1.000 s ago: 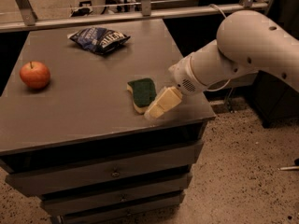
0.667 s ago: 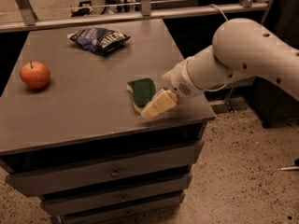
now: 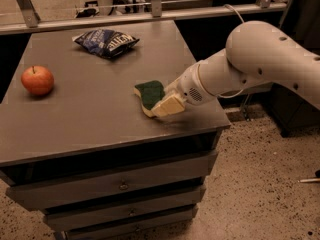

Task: Move sponge near apple

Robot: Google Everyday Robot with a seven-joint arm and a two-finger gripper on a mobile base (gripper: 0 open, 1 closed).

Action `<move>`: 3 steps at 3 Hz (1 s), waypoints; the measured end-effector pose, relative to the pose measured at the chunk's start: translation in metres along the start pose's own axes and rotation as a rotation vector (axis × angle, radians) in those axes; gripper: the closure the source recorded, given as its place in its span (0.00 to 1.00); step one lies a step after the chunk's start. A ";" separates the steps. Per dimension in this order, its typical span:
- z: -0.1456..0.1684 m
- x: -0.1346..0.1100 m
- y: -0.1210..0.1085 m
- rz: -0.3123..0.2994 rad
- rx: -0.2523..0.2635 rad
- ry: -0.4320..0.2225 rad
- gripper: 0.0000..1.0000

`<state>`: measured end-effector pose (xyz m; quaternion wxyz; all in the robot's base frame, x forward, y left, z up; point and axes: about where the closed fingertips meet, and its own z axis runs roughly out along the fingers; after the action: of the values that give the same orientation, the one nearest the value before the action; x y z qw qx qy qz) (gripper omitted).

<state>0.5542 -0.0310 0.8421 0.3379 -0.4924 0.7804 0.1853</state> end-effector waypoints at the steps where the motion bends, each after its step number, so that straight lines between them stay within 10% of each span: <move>1: -0.014 -0.024 -0.021 -0.030 0.044 -0.035 0.88; 3: -0.015 -0.038 -0.021 -0.049 0.050 -0.058 1.00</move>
Offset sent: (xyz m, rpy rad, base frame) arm 0.0187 -0.0018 0.0250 0.0070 -0.0560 -0.0075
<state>0.5783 -0.0249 0.8804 0.3770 -0.4973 0.7624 0.1713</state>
